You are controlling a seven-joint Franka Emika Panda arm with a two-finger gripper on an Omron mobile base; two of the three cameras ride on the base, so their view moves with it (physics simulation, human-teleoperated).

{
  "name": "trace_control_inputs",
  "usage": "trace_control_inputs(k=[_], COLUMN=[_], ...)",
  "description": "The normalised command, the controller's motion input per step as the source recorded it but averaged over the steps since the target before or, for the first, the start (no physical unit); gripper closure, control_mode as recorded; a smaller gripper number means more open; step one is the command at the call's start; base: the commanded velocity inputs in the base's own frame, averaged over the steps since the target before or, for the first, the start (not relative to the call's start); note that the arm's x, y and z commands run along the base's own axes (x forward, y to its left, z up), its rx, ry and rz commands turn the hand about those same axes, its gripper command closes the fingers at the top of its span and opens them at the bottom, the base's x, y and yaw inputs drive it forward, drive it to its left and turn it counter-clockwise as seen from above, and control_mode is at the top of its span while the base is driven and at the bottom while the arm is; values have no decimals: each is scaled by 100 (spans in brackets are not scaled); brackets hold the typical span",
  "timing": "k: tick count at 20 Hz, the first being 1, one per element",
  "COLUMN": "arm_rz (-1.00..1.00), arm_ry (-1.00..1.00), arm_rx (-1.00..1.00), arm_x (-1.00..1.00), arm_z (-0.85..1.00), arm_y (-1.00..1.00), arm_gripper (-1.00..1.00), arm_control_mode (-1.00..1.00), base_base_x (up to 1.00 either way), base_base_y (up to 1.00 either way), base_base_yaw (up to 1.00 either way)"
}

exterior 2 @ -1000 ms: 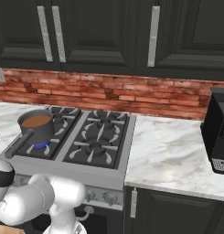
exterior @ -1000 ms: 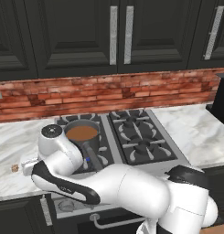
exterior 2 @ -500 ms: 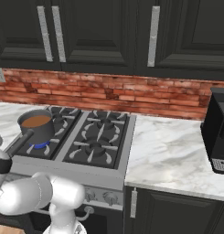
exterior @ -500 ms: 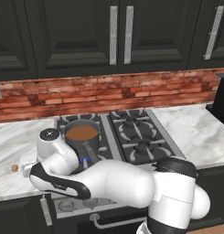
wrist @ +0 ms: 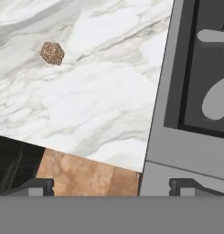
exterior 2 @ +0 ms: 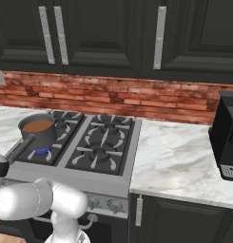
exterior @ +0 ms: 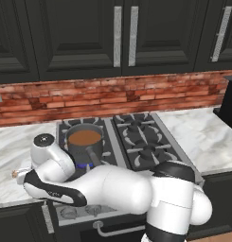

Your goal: Pick up the sugar cube(s) and place them in the saucepan with hot chocolate.

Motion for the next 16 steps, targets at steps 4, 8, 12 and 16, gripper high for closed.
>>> trace_control_inputs(k=[4, 8, 12, 16], arm_rz=[0, 0, 0, 0], arm_ry=[-5, -11, -11, -7], arm_rx=[0, 0, 0, 0], arm_x=[0, 0, 6, 17], arm_z=[0, 0, 0, 2], arm_y=[1, 21, 25, 22], arm_gripper=[-100, -100, -100, -100], arm_control_mode=[-100, -100, -100, -100], base_base_x=[0, 0, 0, 0], base_base_y=[0, 0, 0, 0], base_base_yaw=[0, 0, 0, 0])
